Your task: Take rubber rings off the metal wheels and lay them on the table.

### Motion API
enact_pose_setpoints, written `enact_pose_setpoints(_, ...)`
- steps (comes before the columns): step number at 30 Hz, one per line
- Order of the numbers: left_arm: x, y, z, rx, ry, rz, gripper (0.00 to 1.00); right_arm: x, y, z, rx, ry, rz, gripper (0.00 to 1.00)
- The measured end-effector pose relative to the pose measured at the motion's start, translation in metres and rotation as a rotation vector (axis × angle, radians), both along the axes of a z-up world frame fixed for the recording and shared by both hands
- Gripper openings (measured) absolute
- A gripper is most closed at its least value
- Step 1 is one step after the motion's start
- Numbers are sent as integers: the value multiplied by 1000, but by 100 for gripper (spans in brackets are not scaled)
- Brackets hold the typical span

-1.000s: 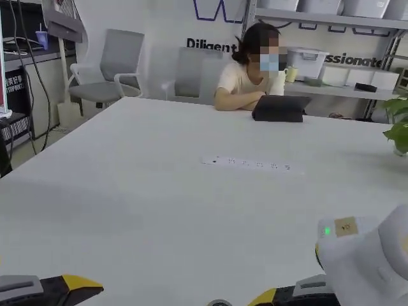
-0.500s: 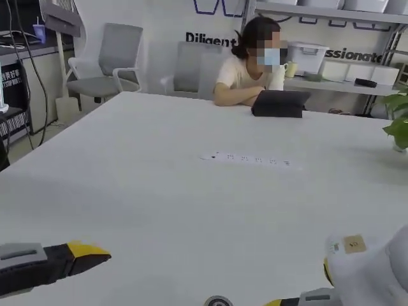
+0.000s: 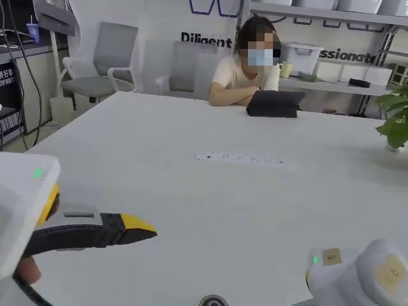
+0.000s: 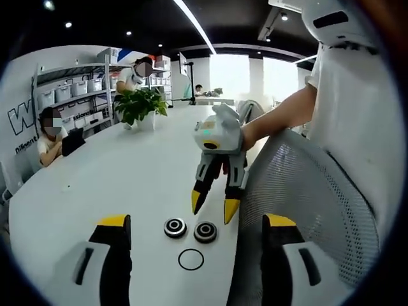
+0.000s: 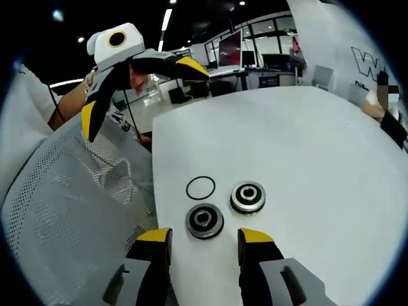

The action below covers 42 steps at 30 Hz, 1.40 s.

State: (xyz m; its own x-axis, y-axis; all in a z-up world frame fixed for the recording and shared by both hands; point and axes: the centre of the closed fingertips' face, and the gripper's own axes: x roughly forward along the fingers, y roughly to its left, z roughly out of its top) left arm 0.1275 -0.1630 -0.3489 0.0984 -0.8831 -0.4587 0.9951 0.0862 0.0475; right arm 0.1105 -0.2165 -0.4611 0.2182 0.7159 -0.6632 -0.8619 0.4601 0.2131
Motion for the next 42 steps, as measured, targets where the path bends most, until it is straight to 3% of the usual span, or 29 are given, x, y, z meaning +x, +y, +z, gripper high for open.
enact_pose_setpoints(5,-5,-18,-20,51,-19,-89,75,-2,1,-2,-7,5,7,39)
enact_pose_setpoints(7,-5,-22,-30,79,-17,-115,72,-3,2,-1,-4,6,9,39)
enact_pose_setpoints(12,-9,-34,-46,100,-2,-153,68,-4,2,-4,-9,7,13,37)
enact_pose_setpoints(15,-9,-38,-57,113,18,-157,63,-5,3,-6,-18,9,20,36)
enact_pose_setpoints(20,-5,-46,-74,68,75,-111,44,-2,5,-9,-25,-1,9,37)
enact_pose_setpoints(23,-5,-42,-91,93,121,-83,42,-3,7,-10,-20,1,9,35)
enact_pose_setpoints(26,-7,-40,-98,97,110,-82,42,-4,8,-14,-33,4,15,35)
enact_pose_setpoints(35,-4,-48,-100,73,88,-77,28,-2,8,-15,-43,-10,14,31)
enact_pose_setpoints(42,-14,-50,-110,106,70,-112,16,-2,9,-16,-43,-17,17,28)
